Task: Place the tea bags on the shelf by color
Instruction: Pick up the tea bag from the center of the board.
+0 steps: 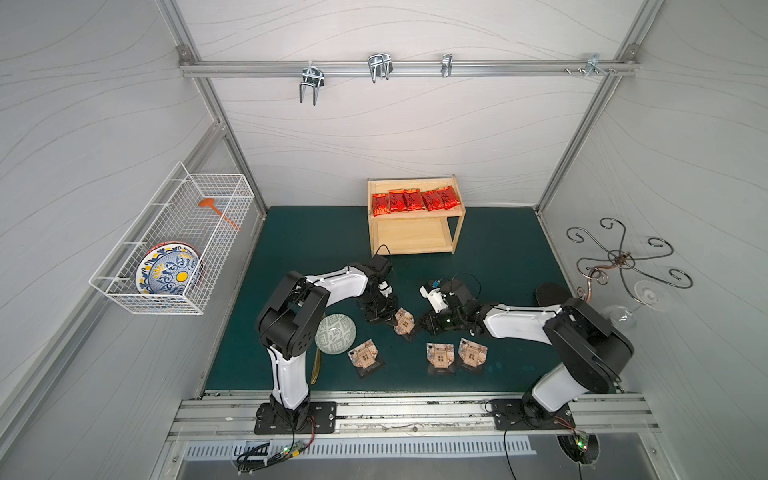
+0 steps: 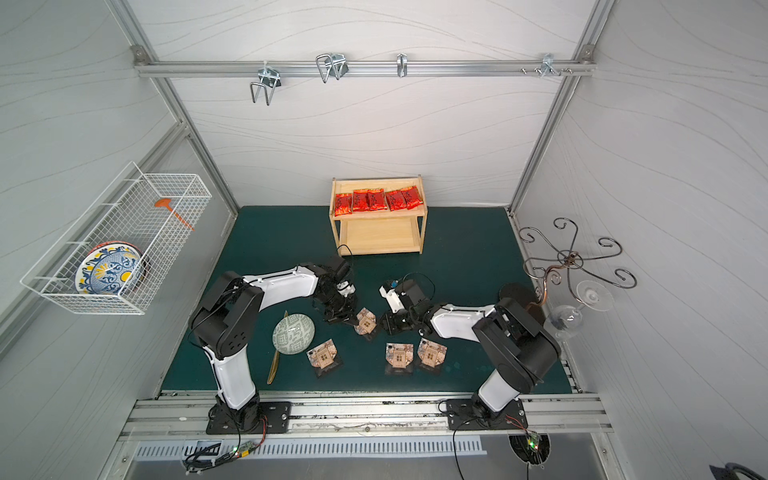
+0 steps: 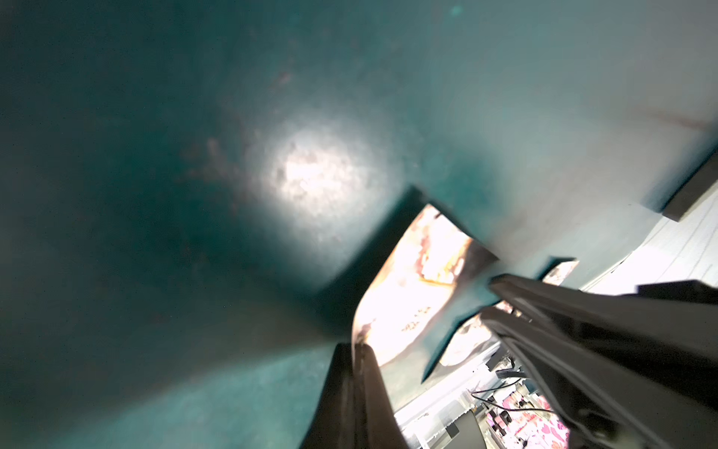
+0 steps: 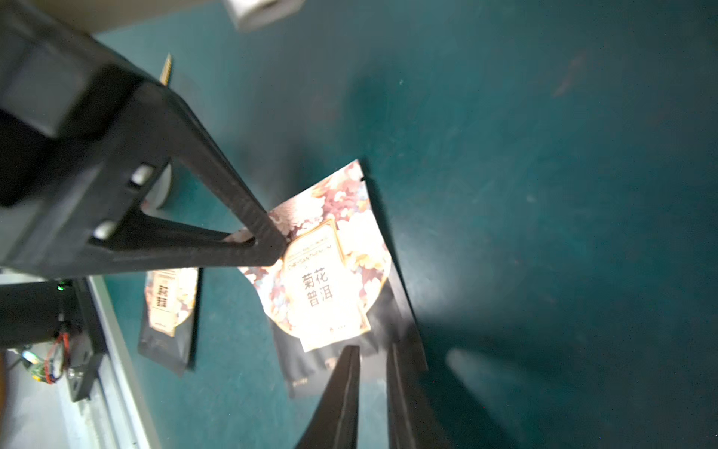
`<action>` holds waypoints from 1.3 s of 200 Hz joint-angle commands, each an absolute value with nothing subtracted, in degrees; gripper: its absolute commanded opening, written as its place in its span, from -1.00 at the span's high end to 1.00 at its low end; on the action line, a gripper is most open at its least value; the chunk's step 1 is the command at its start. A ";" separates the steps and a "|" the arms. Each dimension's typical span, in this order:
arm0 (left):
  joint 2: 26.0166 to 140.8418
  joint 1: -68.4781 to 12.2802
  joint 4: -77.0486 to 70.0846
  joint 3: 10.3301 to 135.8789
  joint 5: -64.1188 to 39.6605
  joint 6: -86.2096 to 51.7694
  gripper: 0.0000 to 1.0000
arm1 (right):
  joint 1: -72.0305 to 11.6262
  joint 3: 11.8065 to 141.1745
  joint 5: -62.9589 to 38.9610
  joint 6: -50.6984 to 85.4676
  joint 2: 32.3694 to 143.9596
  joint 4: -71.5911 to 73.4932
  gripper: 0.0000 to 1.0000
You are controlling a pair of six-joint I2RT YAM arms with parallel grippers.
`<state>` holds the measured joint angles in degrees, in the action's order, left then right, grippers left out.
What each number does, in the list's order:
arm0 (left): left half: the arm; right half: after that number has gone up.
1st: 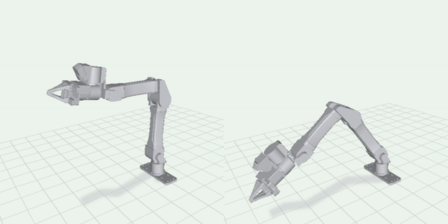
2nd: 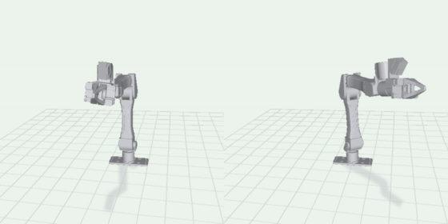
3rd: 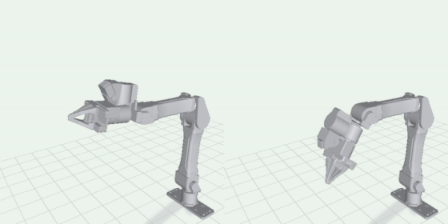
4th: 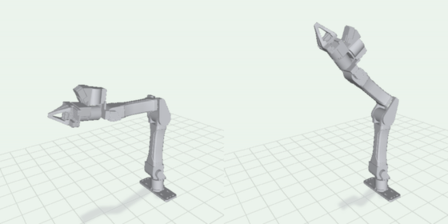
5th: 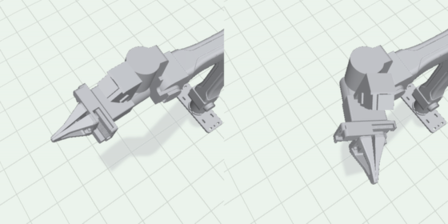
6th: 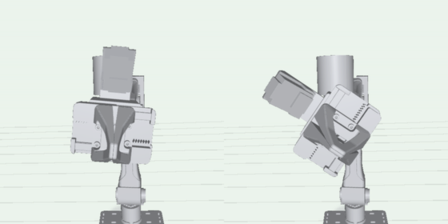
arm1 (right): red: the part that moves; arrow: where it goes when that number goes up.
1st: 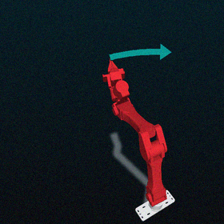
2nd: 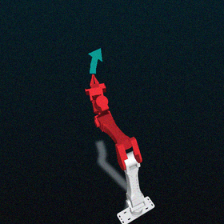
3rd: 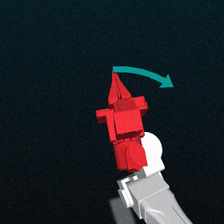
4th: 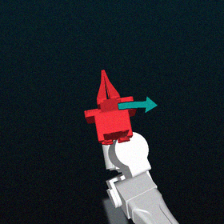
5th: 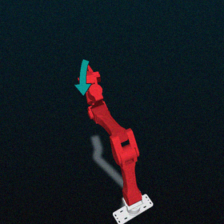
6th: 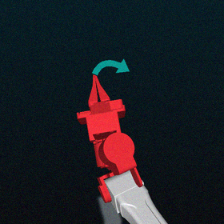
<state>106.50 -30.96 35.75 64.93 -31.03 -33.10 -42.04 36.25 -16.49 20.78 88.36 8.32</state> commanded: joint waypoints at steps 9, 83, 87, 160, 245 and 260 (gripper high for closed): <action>100.01 -29.65 31.70 67.74 -34.68 -34.52 1.00 | -39.00 39.09 -16.79 27.52 80.42 1.40 0.56; 94.16 -23.64 6.48 62.80 -48.82 -49.04 1.00 | -26.84 39.06 -30.84 53.98 71.71 7.95 0.21; 93.91 -23.64 5.78 62.83 -49.07 -49.45 1.00 | -26.17 38.98 -32.05 55.49 71.98 9.15 0.19; 90.89 -23.47 -9.33 59.96 -52.04 -58.16 1.00 | -21.93 42.07 -45.05 73.72 82.48 23.73 -0.15; 90.78 -23.47 -10.39 59.46 -52.03 -59.37 1.00 | -21.43 42.37 -44.95 77.65 83.52 29.71 0.76; 90.64 -23.44 -9.96 59.48 -51.98 -59.11 1.00 | -21.31 42.30 -44.62 77.11 83.07 28.94 0.90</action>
<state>91.98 -23.38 -7.57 59.33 -51.27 -59.20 -21.87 42.06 -44.47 77.47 84.38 28.23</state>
